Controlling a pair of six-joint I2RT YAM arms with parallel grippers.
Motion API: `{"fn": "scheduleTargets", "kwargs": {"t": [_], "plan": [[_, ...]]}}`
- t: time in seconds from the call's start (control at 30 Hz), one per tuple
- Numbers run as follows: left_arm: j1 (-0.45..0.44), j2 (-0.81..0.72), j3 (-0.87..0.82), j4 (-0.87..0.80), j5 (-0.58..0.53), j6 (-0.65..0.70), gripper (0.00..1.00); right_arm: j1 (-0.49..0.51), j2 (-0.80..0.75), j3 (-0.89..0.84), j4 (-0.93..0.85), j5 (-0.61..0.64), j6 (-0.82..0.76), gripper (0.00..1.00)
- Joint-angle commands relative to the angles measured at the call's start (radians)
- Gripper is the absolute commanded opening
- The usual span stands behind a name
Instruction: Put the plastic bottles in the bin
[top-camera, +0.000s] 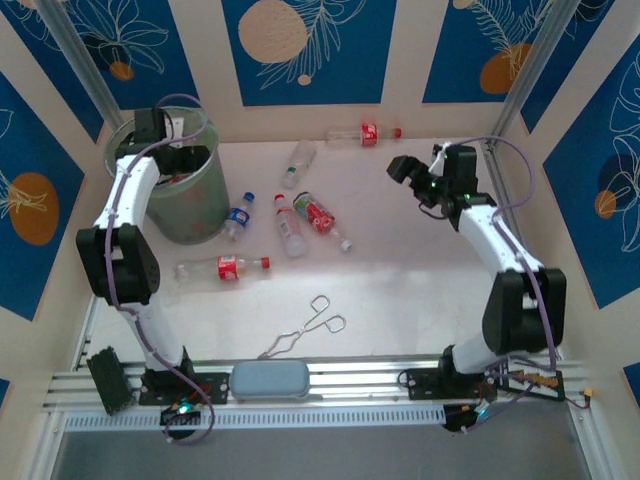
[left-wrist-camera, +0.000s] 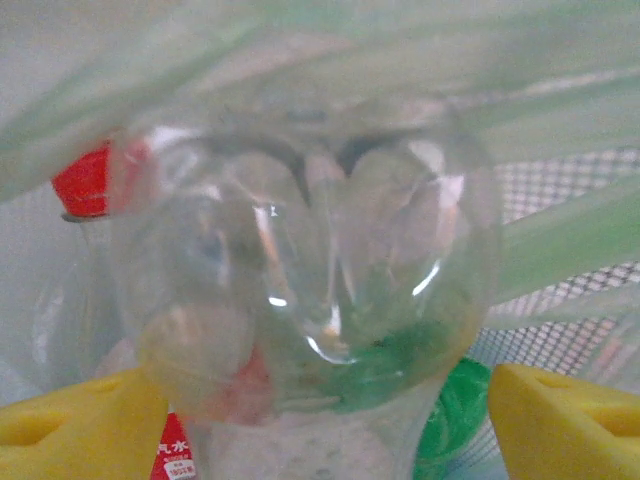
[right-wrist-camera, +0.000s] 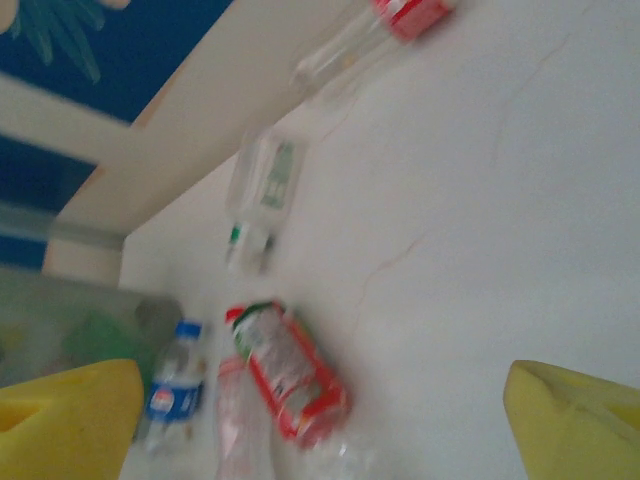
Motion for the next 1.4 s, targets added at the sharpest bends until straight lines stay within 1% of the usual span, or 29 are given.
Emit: {"fn": "scheduleTargets", "kwargs": {"t": [0.0, 0.07, 0.13, 0.23, 0.3, 0.37, 0.4, 0.47, 0.53, 0.57, 0.63, 0.73, 0.87, 0.97, 1.07, 1.23, 1.37], "plan": [[0.008, -0.094, 0.083, -0.027, -0.028, 0.011, 0.87, -0.032, 0.155, 0.151, 0.034, 0.144, 0.076, 0.89], [0.009, -0.125, 0.116, -0.036, -0.059, 0.017, 0.88, -0.043, 0.301, 0.291, 0.029, 0.157, 0.078, 0.85], [0.009, -0.166, 0.130, -0.043, -0.088, 0.017, 0.89, -0.049, 0.443, 0.451, 0.009, 0.142, 0.058, 0.80], [0.001, -0.258, 0.113, -0.074, -0.126, -0.017, 0.91, -0.048, 0.660, 0.726, -0.091, 0.144, 0.032, 0.78], [-0.028, -0.357, 0.021, -0.047, -0.141, -0.051, 0.92, -0.051, 0.800, 0.923, -0.173, 0.137, 0.047, 0.76], [-0.088, -0.473, -0.113, 0.017, -0.134, -0.089, 0.92, -0.054, 0.944, 1.123, -0.250, 0.137, 0.082, 0.72], [-0.108, -0.516, -0.175, 0.048, -0.119, -0.114, 0.92, -0.054, 0.998, 1.201, -0.274, 0.139, 0.097, 0.70], [-0.148, -0.597, -0.291, 0.115, -0.049, -0.172, 0.92, -0.053, 1.124, 1.384, -0.321, 0.150, 0.123, 0.62], [-0.196, -0.650, -0.363, 0.133, -0.050, -0.186, 0.91, -0.053, 1.226, 1.530, -0.348, 0.153, 0.156, 0.57], [-0.220, -0.670, -0.388, 0.132, -0.058, -0.189, 0.91, -0.055, 1.264, 1.572, -0.341, 0.144, 0.185, 0.56], [-0.251, -0.696, -0.424, 0.130, -0.045, -0.199, 0.91, -0.060, 1.297, 1.573, -0.299, 0.127, 0.240, 0.56], [-0.280, -0.718, -0.456, 0.133, -0.022, -0.213, 0.91, -0.061, 1.300, 1.490, -0.203, 0.096, 0.322, 0.63], [-0.287, -0.736, -0.488, 0.157, -0.019, -0.222, 0.91, -0.059, 1.331, 1.453, -0.115, 0.070, 0.418, 0.68], [-0.287, -0.736, -0.501, 0.171, -0.015, -0.227, 0.92, -0.059, 1.393, 1.517, -0.095, 0.058, 0.494, 0.71], [-0.288, -0.736, -0.513, 0.185, -0.019, -0.234, 0.91, -0.054, 1.451, 1.584, -0.093, 0.074, 0.540, 0.75], [-0.287, -0.729, -0.528, 0.208, -0.024, -0.253, 0.91, -0.045, 1.484, 1.576, -0.015, 0.074, 0.598, 0.81], [-0.289, -0.705, -0.539, 0.240, -0.018, -0.278, 0.91, -0.025, 1.513, 1.583, 0.068, 0.076, 0.618, 0.83]]}}
